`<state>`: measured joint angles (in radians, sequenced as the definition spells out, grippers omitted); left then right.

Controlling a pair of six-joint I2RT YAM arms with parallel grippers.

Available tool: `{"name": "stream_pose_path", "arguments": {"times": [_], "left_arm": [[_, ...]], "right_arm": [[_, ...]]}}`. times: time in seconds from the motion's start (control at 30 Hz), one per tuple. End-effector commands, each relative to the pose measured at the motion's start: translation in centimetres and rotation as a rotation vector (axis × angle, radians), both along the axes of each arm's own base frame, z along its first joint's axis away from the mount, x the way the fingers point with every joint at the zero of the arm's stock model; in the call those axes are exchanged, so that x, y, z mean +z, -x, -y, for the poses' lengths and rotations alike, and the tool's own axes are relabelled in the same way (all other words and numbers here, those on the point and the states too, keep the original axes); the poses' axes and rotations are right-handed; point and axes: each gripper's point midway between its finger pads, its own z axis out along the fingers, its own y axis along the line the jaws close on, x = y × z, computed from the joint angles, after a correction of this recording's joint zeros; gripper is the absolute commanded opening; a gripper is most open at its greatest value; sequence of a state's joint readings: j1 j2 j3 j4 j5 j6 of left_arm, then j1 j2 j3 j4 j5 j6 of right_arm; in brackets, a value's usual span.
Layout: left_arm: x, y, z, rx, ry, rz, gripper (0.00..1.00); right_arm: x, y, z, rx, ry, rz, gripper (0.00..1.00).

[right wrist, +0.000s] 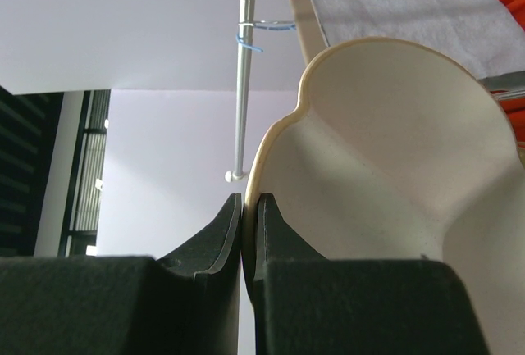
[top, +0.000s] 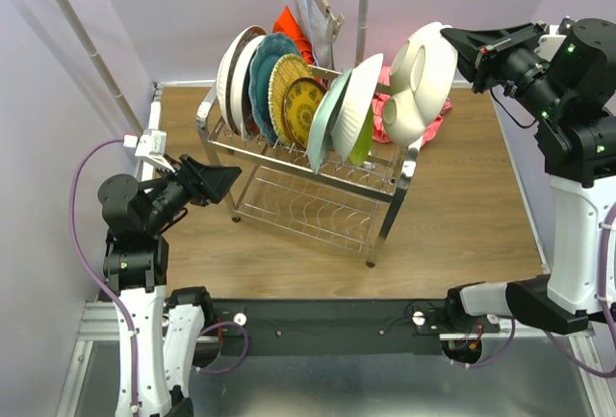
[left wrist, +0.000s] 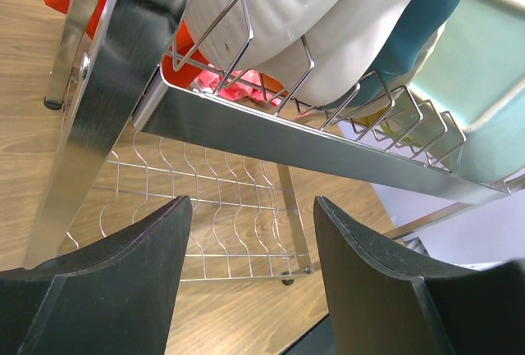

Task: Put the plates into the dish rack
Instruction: Insert the plate into the dish rack

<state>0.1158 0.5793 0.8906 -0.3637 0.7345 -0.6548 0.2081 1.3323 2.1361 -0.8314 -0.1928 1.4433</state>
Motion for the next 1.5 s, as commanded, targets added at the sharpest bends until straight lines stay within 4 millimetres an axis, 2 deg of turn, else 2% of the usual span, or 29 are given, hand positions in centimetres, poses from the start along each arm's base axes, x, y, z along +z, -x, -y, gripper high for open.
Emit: {"name": "stream_pose_path", "arguments": {"times": [0.0, 0.13, 0.27, 0.37, 0.73, 1.27, 1.37, 1.47], "left_arm": [[-0.4, 0.4, 0.2, -0.015, -0.012, 0.003, 0.70], [-0.6, 0.2, 0.2, -0.014, -0.015, -0.004, 0.70], [-0.4, 0.0, 0.1, -0.013, -0.015, -0.001, 0.70], [-0.2, -0.2, 0.1, -0.016, -0.016, 0.000, 0.71], [0.2, 0.0, 0.1, -0.014, -0.015, 0.006, 0.71], [0.7, 0.2, 0.2, -0.017, -0.019, 0.015, 0.70], [0.6, 0.2, 0.1, -0.014, -0.022, 0.015, 0.70], [0.6, 0.2, 0.1, -0.015, -0.025, 0.015, 0.70]], "right_arm": [[7.3, 1.9, 0.4, 0.009, -0.127, 0.232, 0.01], [7.4, 1.7, 0.2, 0.018, -0.139, 0.230, 0.01], [9.2, 2.8, 0.4, 0.022, -0.150, 0.284, 0.01], [9.6, 2.9, 0.7, 0.006, -0.140, 0.299, 0.01], [7.5, 2.2, 1.0, -0.025, -0.114, 0.236, 0.00], [6.3, 2.0, 0.2, 0.026, -0.147, 0.186, 0.01], [6.9, 2.3, 0.0, 0.040, -0.155, 0.201, 0.01], [8.6, 3.2, 0.1, 0.047, -0.163, 0.258, 0.01]]}}
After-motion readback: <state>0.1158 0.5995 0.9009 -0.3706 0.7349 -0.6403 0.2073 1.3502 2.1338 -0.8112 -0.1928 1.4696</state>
